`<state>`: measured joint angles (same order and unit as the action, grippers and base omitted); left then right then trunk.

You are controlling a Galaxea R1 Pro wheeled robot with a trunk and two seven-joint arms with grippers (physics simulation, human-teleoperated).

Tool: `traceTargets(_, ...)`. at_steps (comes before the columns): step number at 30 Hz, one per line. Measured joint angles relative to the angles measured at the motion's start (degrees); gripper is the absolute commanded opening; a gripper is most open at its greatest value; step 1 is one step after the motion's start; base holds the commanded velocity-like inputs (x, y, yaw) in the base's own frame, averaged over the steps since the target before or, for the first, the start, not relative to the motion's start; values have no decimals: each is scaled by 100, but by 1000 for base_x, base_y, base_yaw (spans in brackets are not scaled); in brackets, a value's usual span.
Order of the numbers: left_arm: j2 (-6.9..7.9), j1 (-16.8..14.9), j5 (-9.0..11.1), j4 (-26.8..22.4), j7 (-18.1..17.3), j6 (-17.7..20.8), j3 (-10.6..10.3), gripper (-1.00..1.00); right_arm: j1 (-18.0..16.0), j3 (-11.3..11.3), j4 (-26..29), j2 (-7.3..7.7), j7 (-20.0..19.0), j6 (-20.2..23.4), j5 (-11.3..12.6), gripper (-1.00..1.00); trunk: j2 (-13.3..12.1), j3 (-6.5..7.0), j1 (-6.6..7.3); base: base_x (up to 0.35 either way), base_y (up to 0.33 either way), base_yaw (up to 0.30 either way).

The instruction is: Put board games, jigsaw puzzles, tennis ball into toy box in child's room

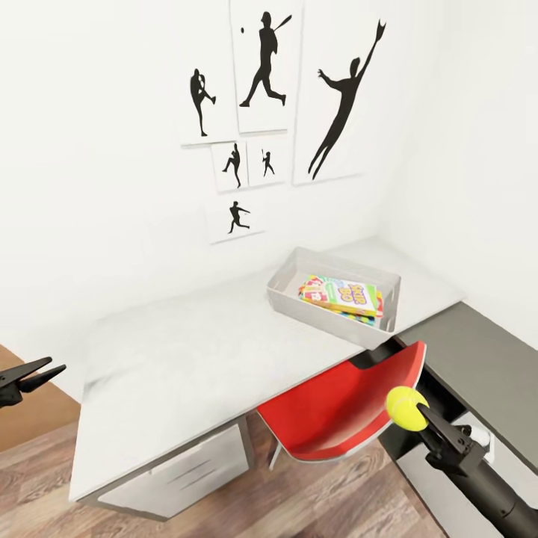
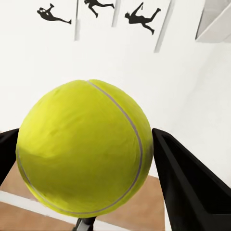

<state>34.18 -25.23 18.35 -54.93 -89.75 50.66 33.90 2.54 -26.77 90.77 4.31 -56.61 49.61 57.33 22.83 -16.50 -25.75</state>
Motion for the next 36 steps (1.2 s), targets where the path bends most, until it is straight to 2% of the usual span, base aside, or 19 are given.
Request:
traceTargets(9, 0, 45, 0, 0, 0, -58, -5, 100, 4, 25, 3, 48, -72, -172, -64, -100, 0, 86, 0, 0, 0, 0)
traceTargets(15, 31, 48, -8, 0, 0, -58, 6, 100, -6, 27, 0, 51, -81, -258, -401, -100, 0, 143, 0, 0, 0, 0)
traceTargets(17, 37, 48, -11, 0, 0, -57, 5, 100, -7, 26, -1, 51, -82, -263, -438, -100, 0, 162, 0, 0, 0, 0)
traceTargets(36, 78, 48, 0, -2, 0, -24, 16, 100, -8, 33, -2, 50, -82, -278, -486, -100, -1, 342, 0, 0, 0, 0)
